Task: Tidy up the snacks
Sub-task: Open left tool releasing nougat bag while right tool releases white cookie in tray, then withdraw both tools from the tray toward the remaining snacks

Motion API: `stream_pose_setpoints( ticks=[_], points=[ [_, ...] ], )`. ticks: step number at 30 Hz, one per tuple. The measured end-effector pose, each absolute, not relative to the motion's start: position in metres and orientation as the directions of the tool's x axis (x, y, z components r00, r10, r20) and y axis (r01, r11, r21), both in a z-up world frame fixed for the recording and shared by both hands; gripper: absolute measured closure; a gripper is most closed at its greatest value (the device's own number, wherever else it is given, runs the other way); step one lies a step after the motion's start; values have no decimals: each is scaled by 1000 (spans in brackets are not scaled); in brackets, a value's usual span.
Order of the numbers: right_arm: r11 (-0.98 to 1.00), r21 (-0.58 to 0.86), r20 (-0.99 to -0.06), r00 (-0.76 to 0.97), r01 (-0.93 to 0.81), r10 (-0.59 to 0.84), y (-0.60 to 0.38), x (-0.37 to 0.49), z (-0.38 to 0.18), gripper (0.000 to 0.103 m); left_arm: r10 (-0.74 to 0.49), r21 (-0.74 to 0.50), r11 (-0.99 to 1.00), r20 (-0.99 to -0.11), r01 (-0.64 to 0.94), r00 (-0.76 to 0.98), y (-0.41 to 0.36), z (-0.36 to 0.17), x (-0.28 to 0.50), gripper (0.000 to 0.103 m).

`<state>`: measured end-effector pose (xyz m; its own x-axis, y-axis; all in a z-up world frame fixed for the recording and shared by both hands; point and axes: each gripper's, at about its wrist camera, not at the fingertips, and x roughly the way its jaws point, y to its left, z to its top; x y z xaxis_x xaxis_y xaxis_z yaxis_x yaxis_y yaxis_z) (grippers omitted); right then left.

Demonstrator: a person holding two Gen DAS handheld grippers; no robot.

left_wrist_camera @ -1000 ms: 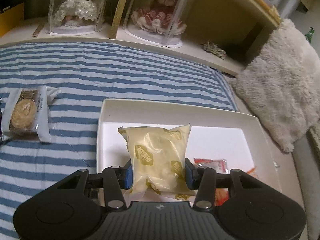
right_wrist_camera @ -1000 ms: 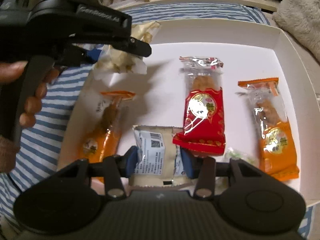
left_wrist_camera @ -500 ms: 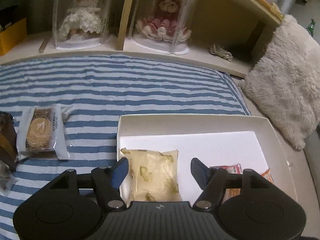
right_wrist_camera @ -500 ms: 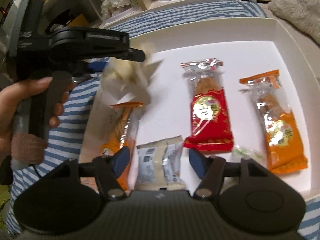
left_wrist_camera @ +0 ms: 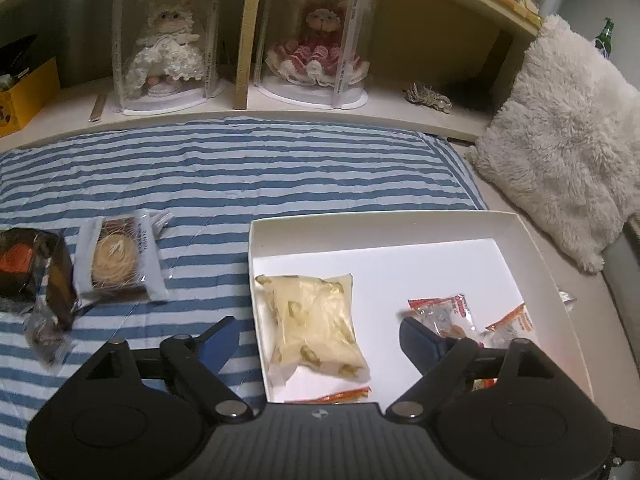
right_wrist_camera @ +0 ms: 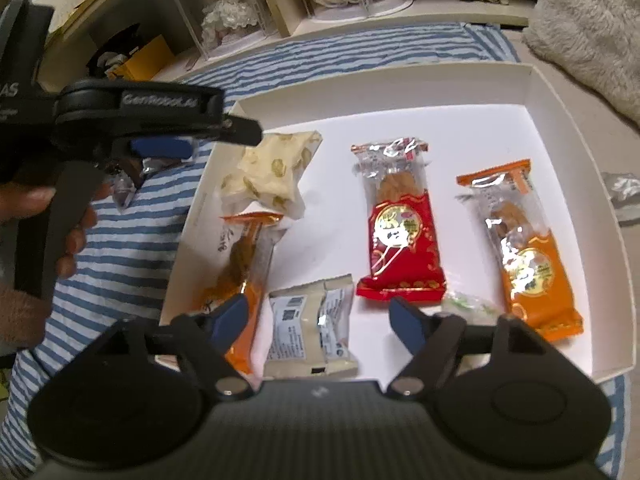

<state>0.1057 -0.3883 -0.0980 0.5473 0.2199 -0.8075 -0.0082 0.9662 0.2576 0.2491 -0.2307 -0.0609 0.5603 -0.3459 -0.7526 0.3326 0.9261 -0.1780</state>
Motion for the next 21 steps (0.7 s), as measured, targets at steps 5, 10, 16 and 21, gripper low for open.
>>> stream_pose_setpoints(
  ticks=[5,10,16,21],
  points=[
    [971,240,-799,568,0,197,-387,97,-87,9,-345,-175,925,-756,336,556,-223,-54,237,8],
    [980,198,-792,591,12,153,-381,91,-78,1,-358,-188,922,-747,339,560,-213,-47,223,0],
    [983,182,-782,609,19,133,-372,81,-70,1,-368,-195,919,-738,343,566,-198,-36,206,0],
    [990,138,-780,620,40,83,-366,69,-67,1,-359,-176,920,-737,350,572,-184,-30,191,0]
  ],
)
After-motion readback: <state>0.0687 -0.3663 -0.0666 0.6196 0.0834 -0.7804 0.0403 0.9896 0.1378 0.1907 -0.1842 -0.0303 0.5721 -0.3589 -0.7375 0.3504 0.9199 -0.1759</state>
